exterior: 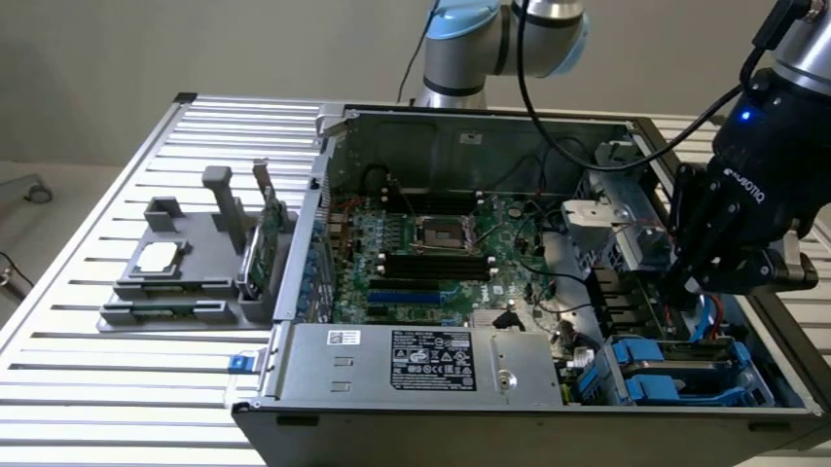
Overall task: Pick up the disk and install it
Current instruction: 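Insert the second disk wire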
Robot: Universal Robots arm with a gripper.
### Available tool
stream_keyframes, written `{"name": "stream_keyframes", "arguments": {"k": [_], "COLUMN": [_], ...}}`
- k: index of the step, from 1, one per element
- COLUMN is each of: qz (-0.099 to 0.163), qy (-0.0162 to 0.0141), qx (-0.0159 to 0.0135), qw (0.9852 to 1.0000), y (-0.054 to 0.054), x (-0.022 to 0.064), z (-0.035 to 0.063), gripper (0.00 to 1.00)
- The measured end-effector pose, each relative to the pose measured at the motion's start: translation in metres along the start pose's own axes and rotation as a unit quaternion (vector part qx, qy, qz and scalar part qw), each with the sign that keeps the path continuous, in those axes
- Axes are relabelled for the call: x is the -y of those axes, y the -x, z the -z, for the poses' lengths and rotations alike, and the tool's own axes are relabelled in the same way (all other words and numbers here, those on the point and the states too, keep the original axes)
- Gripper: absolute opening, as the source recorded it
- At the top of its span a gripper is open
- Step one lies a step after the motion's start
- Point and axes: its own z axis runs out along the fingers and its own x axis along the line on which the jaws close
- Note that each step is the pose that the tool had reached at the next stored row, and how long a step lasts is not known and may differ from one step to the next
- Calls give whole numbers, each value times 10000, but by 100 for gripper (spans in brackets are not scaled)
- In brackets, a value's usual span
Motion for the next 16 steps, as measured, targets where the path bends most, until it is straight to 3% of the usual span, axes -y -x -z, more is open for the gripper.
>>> {"name": "stream_keyframes", "arguments": {"k": [4,9,16], "qz": [4,8,15], "qy": [-28,-37,-71], "qx": [-26,-50,-128], "qw": [10000,10000,9999], "y": [71,92,143], "x": [-8,-19,-93], "z": [-42,-103,-156], "gripper": [16,16,16]}}
